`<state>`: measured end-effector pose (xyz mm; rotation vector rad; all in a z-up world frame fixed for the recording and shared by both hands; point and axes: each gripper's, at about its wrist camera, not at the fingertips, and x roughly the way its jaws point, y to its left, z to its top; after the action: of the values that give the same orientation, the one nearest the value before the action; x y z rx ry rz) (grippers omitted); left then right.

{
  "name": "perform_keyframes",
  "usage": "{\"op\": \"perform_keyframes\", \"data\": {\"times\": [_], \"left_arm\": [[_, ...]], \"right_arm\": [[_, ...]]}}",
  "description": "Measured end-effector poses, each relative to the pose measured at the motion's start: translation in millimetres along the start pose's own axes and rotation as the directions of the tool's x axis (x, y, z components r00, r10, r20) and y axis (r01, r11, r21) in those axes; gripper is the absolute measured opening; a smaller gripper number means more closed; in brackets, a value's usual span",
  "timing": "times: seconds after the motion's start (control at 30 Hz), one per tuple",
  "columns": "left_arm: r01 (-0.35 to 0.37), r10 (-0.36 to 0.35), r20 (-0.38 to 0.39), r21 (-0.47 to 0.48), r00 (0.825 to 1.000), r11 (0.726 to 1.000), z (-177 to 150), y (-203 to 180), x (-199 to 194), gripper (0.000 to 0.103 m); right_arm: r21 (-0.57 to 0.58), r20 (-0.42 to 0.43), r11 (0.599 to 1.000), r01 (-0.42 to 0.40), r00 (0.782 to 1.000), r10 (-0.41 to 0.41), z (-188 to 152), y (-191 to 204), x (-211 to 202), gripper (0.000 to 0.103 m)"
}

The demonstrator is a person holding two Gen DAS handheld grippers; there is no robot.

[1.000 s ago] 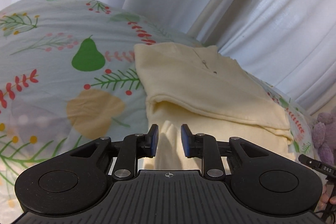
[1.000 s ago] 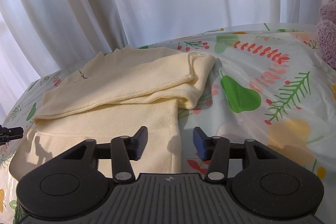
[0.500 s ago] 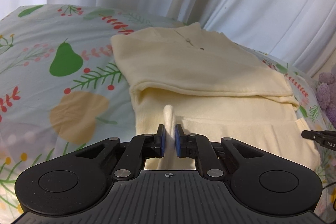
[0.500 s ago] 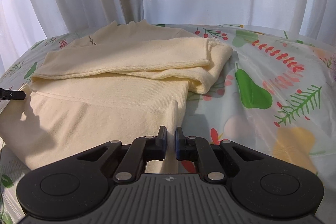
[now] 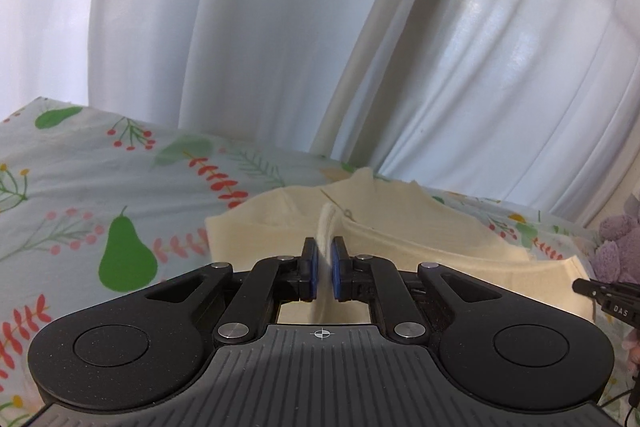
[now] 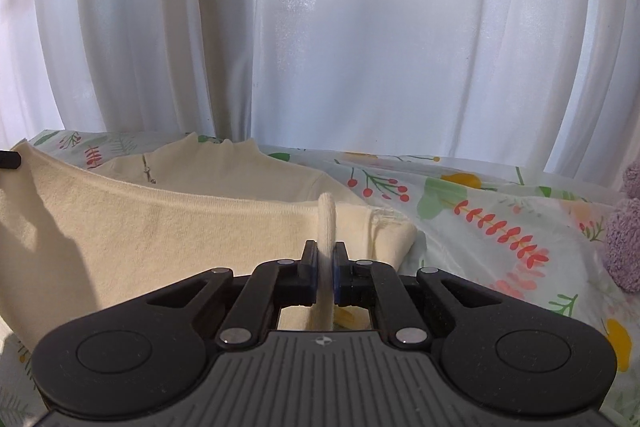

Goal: Fold small clothes
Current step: 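Pinch the sweater hem with both grippers, then lift the hem with both grippers and fold it up over the body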

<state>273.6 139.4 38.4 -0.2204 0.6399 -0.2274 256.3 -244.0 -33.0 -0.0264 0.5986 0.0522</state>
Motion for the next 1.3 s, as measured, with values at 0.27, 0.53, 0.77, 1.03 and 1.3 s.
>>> {"op": "perform_keyframes", "data": {"times": [0.27, 0.53, 0.77, 1.03, 1.3], "left_arm": [[-0.051, 0.05, -0.067, -0.017, 0.997, 0.999, 1.2, 11.0, 65.5, 0.009], [0.016, -0.015, -0.154, 0.004, 0.988, 1.0, -17.5, 18.3, 81.5, 0.029], [-0.032, 0.037, -0.07, 0.069, 0.997, 0.997, 6.7, -1.4, 58.5, 0.009], [-0.104, 0.091, 0.123, 0.1, 0.988, 0.99, 77.8, -18.2, 92.0, 0.009], [-0.22, 0.209, 0.086, 0.131, 0.974, 0.967, 66.2, -22.8, 171.5, 0.009]], "right_arm": [[0.043, -0.106, 0.999, 0.015, 0.994, -0.011, 10.0, -6.1, 70.3, 0.007], [0.019, -0.157, 1.0, -0.021, 0.987, 0.024, -0.2, -10.5, 82.1, 0.008], [-0.091, -0.029, 0.996, 0.019, 0.999, -0.022, 18.1, 4.3, 61.5, 0.006], [0.002, 0.074, 0.988, 0.154, 0.985, -0.154, 84.6, -0.1, 112.8, 0.006], [0.021, -0.028, 0.975, 0.223, 0.975, -0.222, 84.5, -2.9, 177.6, 0.006]]}}
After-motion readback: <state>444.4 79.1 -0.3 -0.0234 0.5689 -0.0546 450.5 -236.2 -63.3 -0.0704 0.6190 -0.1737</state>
